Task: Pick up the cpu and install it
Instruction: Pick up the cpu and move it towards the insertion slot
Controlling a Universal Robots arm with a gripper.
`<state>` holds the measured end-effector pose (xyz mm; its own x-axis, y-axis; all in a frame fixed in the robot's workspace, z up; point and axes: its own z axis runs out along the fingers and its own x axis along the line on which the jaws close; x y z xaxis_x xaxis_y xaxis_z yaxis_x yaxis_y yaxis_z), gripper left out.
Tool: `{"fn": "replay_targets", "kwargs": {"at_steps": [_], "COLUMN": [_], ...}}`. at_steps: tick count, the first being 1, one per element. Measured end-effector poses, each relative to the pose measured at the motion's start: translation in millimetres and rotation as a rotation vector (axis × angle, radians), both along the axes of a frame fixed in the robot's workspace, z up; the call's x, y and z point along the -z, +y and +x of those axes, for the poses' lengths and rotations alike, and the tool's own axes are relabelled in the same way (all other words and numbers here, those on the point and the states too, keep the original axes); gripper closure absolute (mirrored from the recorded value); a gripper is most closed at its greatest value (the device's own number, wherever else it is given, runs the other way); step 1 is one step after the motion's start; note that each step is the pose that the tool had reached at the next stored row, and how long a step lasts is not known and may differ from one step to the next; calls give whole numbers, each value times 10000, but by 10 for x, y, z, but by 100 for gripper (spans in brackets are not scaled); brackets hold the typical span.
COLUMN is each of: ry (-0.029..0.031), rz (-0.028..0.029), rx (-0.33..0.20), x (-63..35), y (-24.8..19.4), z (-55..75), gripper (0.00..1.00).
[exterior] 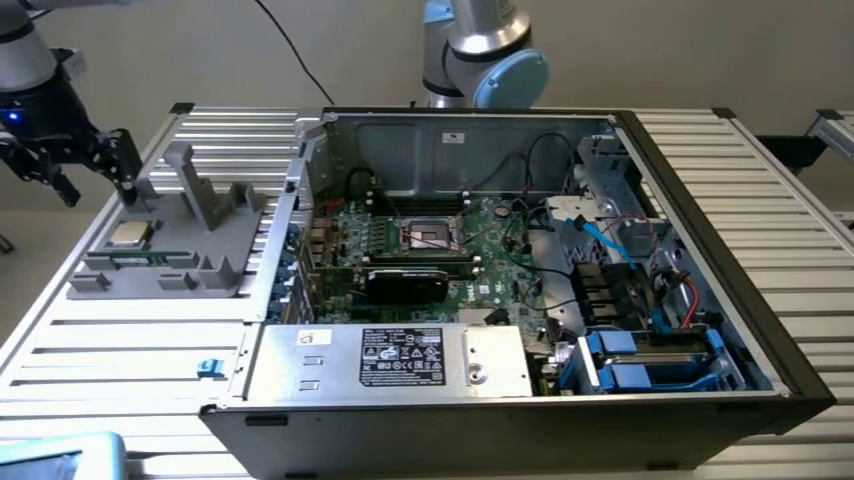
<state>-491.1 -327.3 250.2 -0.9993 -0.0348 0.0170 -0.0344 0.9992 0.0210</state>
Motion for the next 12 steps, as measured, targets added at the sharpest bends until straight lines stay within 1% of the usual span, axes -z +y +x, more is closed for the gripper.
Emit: {"fn": "replay_targets", "kwargs": {"at_steps": [3, 10, 12], "ry": [0, 0, 1], "rz": [0, 2, 13], "rx": [0, -2, -1], "x": [15, 140, 176], "y": [-2, -2, -1], "z": [0, -1, -1], "gripper": [22, 22, 22]}}
